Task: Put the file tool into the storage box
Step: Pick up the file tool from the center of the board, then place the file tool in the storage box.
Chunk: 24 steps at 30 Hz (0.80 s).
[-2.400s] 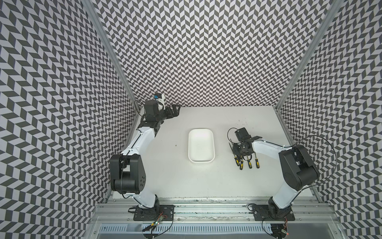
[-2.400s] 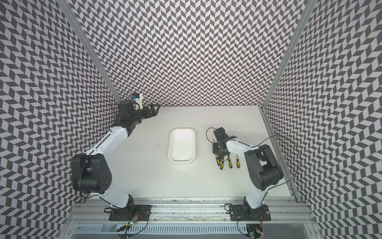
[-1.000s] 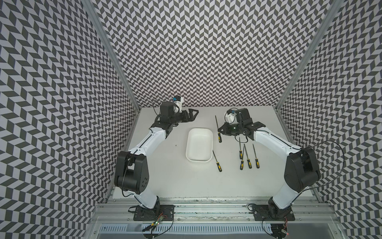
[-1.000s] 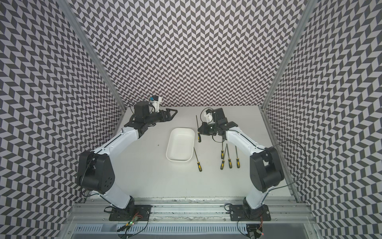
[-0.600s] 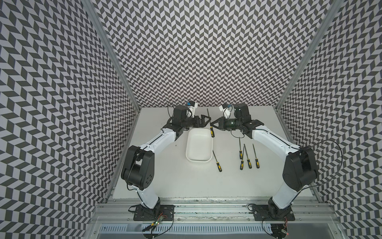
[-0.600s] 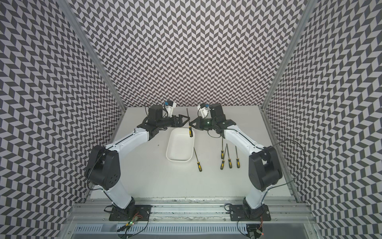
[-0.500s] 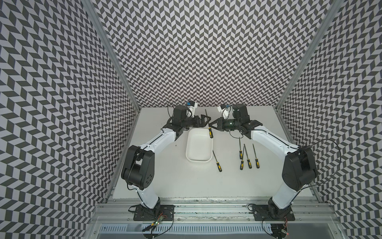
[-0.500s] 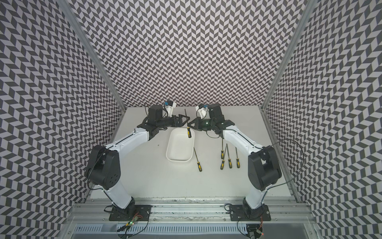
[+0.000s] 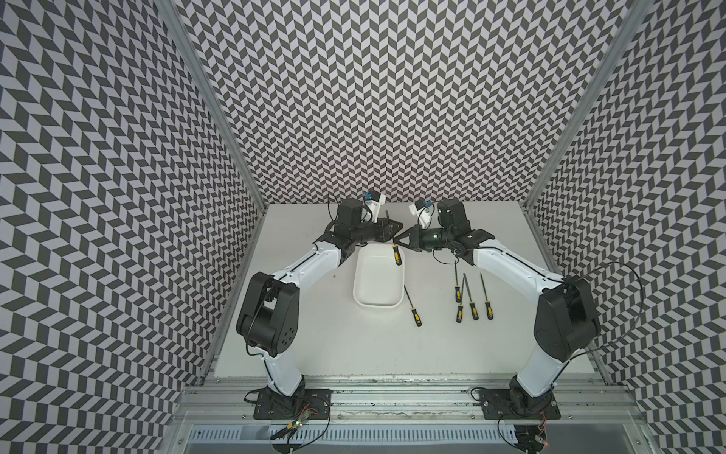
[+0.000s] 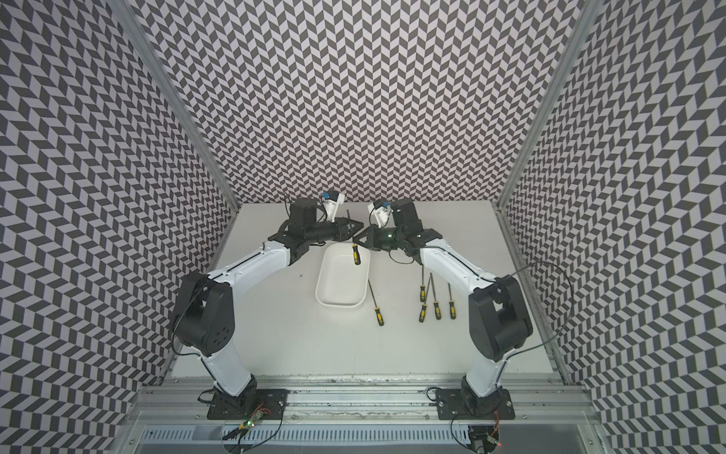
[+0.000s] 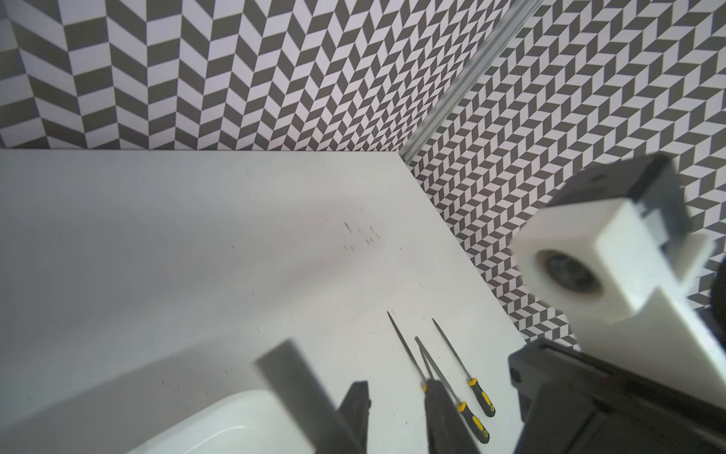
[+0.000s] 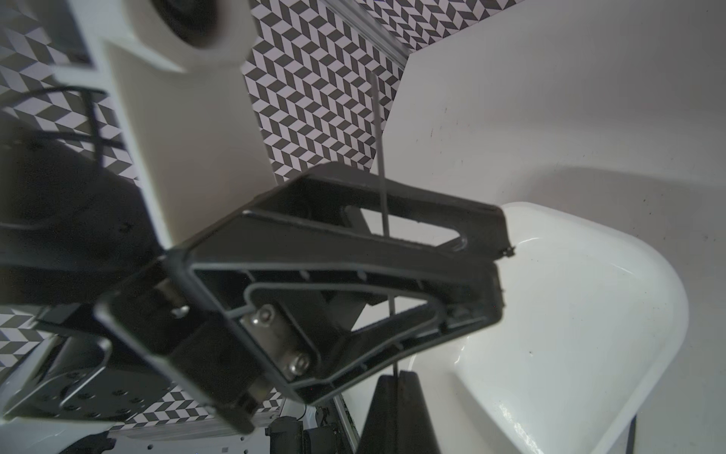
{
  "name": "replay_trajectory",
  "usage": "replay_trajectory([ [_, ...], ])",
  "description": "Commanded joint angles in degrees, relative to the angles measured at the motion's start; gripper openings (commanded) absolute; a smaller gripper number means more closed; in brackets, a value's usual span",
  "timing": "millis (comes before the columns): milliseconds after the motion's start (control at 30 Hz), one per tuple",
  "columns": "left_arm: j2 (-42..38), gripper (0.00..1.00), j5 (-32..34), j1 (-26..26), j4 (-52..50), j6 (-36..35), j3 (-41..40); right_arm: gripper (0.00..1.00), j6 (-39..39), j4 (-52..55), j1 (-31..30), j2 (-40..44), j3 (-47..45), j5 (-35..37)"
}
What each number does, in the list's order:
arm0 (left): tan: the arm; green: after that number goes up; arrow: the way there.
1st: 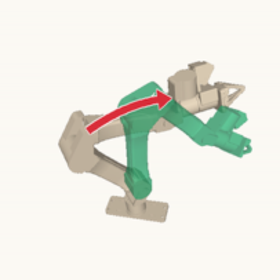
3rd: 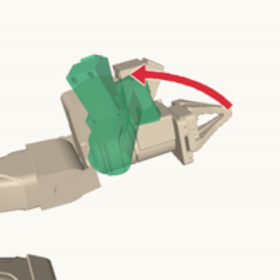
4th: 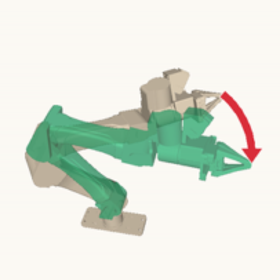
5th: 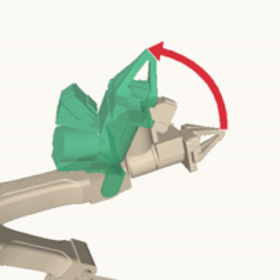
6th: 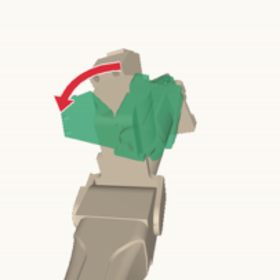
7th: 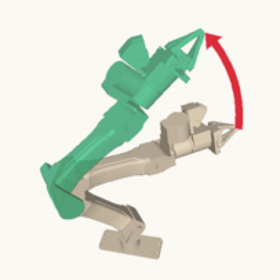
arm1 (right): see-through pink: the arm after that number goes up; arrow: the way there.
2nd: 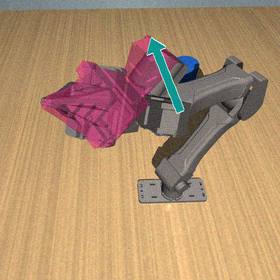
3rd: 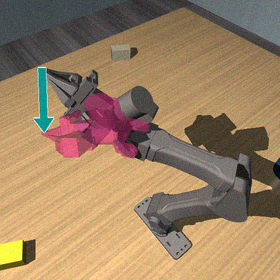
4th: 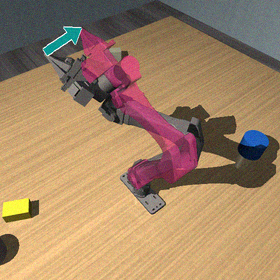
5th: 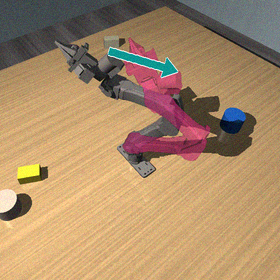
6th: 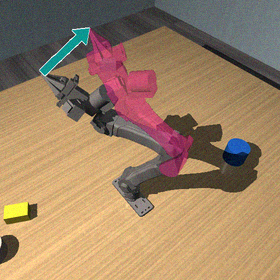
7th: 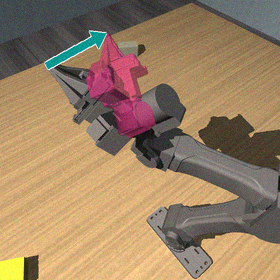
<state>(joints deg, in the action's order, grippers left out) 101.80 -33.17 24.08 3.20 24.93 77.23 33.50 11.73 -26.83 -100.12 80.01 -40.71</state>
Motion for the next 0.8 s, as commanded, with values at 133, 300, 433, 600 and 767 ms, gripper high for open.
replay_trajectory([
  [133,-0.2,0.00,4.5,-0.7,-5.8,-4.7,2.0,0.03,-1.2,-1.7,0.0,1.0,1.1,1.8],
  [300,-1.7,0.00,6.9,-0.9,-9.4,-7.6,0.4,0.42,-2.4,1.0,0.8,2.4,0.0,9.6],
  [433,-2.9,0.00,6.2,-0.8,-9.3,-7.3,-3.9,0.43,-3.8,2.6,2.0,3.9,-1.3,14.5],
  [600,-2.4,0.00,4.8,0.2,-7.6,-5.1,-11.1,0.42,-2.7,2.3,4.5,4.1,-4.1,14.6],
  [767,1.3,0.00,3.7,1.6,-5.6,-2.7,-14.1,0.40,-1.8,2.2,5.9,3.8,-5.9,13.1],
])
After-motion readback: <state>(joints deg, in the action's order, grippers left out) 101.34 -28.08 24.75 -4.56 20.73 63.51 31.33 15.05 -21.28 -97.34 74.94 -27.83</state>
